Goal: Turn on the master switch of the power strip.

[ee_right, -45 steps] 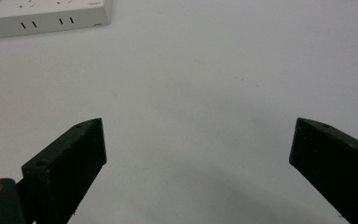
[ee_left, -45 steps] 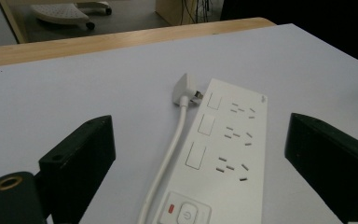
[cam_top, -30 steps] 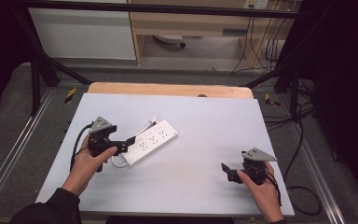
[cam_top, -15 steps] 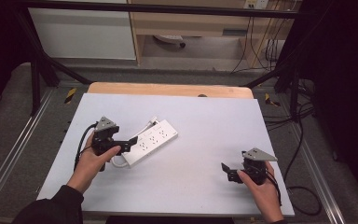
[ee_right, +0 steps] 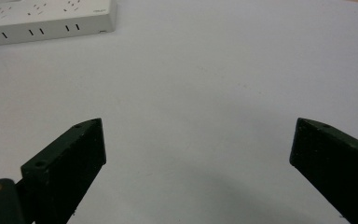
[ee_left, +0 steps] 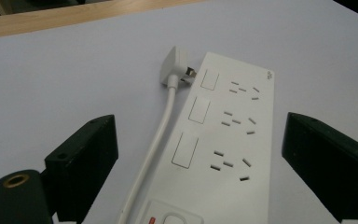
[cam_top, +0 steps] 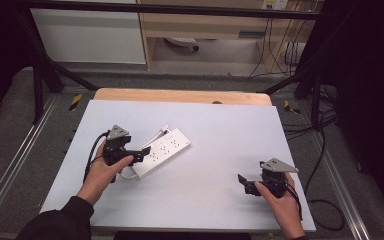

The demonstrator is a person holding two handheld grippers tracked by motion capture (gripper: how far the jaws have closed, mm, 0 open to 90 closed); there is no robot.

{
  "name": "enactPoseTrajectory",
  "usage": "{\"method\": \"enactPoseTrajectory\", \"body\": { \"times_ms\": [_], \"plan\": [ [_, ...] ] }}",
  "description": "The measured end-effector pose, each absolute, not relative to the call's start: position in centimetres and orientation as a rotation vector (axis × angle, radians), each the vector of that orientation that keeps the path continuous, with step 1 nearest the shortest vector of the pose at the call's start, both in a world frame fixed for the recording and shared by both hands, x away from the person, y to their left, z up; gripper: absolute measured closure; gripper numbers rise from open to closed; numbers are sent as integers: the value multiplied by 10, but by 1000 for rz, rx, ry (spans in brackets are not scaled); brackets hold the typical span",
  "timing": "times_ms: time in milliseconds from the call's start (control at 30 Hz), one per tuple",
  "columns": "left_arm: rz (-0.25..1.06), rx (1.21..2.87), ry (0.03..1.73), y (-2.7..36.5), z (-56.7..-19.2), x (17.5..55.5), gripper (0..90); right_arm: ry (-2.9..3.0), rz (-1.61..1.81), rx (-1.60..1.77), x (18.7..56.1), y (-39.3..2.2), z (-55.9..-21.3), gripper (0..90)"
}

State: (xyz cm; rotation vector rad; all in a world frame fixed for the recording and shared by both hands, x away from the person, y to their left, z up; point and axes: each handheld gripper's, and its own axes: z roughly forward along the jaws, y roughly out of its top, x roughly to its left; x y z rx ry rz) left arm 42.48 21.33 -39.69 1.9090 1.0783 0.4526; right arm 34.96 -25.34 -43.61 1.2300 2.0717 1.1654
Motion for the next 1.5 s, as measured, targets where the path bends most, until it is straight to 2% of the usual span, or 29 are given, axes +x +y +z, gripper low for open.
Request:
{"method": "enactPoseTrajectory", "body": {
  "times_ms": [167,333,367,600,733,800,833,900,933,967,1100,1267,1500],
  "plan": [
    [439,1917,1085,212,-401,426,155,2075,1166,1234,350,-252,-436,40],
    [433,1920,1090,211,-404,427,228,2074,1166,1234,350,-253,-436,40],
    [433,1922,1091,211,-404,427,270,2074,1164,1232,350,-253,-436,39],
    [429,1938,1097,211,-408,428,360,2080,1161,1225,350,-253,-437,40],
    [433,1929,1104,212,-409,427,478,2083,1159,1226,350,-253,-437,40],
    [442,1929,1110,213,-411,427,507,2084,1160,1225,350,-252,-437,40],
    [455,1923,1121,215,-413,426,571,2085,1159,1224,350,-252,-437,40],
    [453,1918,1128,216,-414,426,596,2085,1157,1222,350,-253,-437,40],
    [451,1919,1128,217,-415,426,642,2085,1157,1221,350,-253,-437,40],
    [454,1922,1128,218,-416,426,642,2085,1157,1221,350,-253,-437,40],
    [454,1914,1128,220,-418,424,744,2087,1158,1227,350,-252,-437,40],
    [451,1919,1110,223,-420,420,823,2089,1156,1226,350,-252,-437,40],
    [433,1918,1114,230,-425,411,884,2089,1156,1224,350,-252,-437,40]
  ]
}}
